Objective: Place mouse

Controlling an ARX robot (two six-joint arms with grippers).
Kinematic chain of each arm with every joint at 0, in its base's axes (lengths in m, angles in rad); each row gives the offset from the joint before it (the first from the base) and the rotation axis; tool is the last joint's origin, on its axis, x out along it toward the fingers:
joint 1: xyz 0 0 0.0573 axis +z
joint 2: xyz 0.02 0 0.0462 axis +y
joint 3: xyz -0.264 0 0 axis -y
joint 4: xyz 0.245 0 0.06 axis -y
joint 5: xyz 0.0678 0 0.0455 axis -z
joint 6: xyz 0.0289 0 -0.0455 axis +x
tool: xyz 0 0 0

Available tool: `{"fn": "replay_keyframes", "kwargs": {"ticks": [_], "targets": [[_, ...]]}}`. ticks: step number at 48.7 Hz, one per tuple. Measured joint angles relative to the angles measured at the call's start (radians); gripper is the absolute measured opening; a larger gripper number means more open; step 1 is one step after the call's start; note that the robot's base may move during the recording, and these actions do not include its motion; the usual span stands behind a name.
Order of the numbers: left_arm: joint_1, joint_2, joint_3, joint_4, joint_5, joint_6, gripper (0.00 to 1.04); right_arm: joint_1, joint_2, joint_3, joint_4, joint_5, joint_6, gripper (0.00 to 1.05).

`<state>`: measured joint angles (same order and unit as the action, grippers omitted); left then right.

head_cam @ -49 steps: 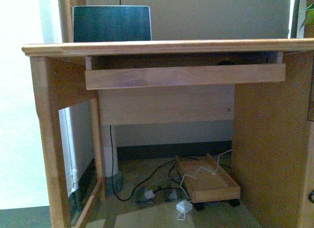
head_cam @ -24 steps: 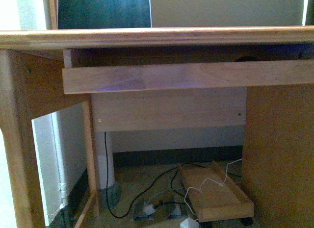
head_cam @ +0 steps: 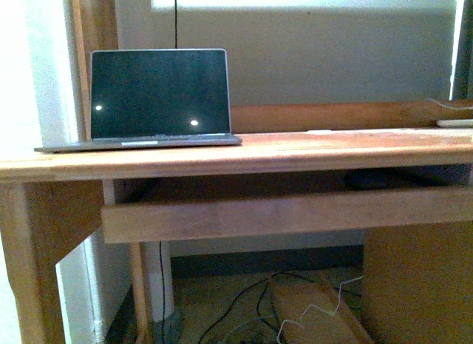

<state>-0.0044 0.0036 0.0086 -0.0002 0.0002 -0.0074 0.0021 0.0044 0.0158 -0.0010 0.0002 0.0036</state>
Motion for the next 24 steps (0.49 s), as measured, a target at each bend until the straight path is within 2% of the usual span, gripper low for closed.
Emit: {"fn": "replay_keyframes", "kwargs": {"ticks": [6,11,14,17,21,24], "targets": [[0.001,0.001,0.0,-0.001,0.004,-0.003,0.97,0.0,0.0,0.0,0.0,0.0,-0.001,0.97],[0.031,0.12,0.077,-0.173,0.206,-0.127,0.97,0.0,0.0,0.0,0.0,0.0,-0.001,0.97],[0.031,0.239,0.09,-0.149,0.246,-0.156,0.97,0.0,0.0,0.0,0.0,-0.001,-0.001,0.97],[0.061,0.425,0.098,0.007,0.234,-0.114,0.97,0.0,0.0,0.0,0.0,0.001,-0.001,0.97],[0.086,0.739,0.142,0.332,0.182,0.046,0.97,0.0,0.0,0.0,0.0,-0.001,-0.001,0.97],[0.077,0.995,0.194,0.61,0.164,0.244,0.97,0.0,0.0,0.0,0.0,0.0,-0.001,0.97]]}}
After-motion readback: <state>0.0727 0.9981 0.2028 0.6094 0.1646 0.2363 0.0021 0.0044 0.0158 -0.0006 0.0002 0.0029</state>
